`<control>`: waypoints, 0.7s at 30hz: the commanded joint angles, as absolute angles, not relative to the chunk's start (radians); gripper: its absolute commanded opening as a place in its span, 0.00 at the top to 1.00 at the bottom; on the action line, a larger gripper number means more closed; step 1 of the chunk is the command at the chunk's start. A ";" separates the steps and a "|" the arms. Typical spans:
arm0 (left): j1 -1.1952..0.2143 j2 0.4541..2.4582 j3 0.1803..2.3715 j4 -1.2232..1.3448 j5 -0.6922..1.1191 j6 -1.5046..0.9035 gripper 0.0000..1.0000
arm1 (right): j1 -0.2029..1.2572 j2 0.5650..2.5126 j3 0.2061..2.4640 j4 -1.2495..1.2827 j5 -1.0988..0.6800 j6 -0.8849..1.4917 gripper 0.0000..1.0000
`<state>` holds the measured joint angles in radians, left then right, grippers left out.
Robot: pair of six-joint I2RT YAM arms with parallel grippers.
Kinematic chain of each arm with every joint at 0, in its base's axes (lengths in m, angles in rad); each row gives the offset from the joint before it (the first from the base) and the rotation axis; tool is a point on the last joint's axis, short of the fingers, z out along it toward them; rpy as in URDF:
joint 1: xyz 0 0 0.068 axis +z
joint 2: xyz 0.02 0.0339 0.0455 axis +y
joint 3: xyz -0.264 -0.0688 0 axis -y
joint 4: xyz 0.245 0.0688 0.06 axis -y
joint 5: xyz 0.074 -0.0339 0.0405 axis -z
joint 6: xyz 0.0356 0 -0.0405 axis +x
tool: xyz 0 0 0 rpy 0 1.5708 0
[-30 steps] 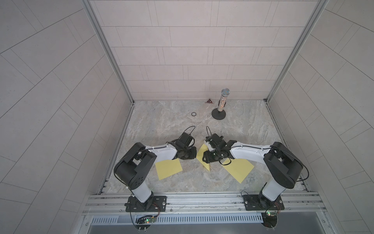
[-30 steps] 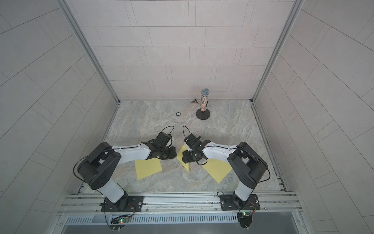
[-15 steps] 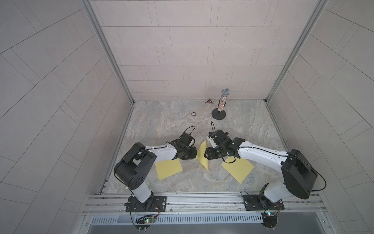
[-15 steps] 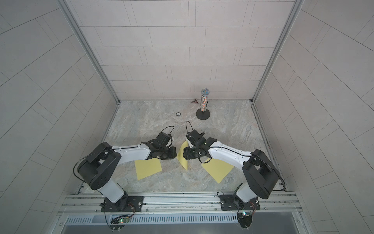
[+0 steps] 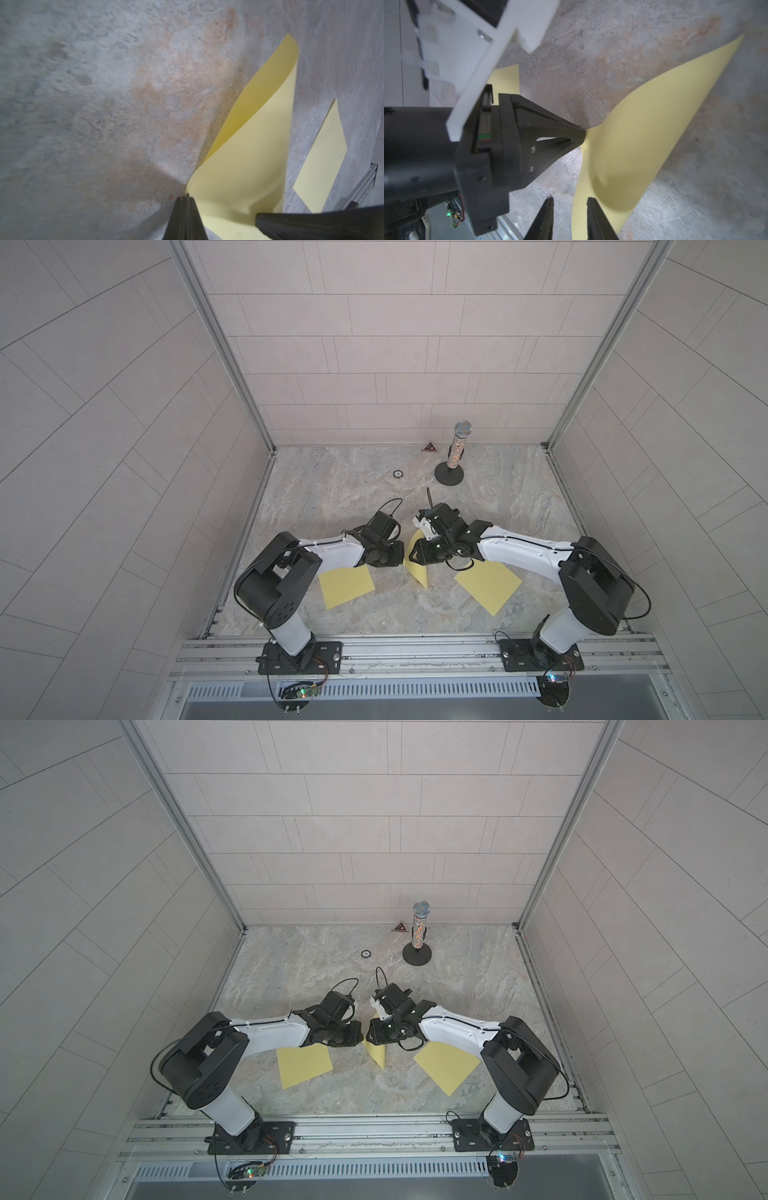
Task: Fold the square paper diagonally
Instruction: Fold the paper at the center of the board.
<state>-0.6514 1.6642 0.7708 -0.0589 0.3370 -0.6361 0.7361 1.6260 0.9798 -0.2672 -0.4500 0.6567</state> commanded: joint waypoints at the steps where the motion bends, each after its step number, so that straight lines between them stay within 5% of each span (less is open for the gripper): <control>1: -0.660 1.701 0.753 -0.180 0.309 -0.621 0.94 | 0.744 1.667 0.999 -0.254 -0.453 0.666 0.70; 21: -0.694 1.717 0.818 -0.286 0.240 -0.613 1.00 | 0.742 1.723 0.939 -0.304 -0.327 0.624 0.71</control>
<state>-0.6792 1.6783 0.8227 -0.1440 0.2878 -0.6300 0.7395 1.7096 0.9546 -0.2802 -0.3580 0.6392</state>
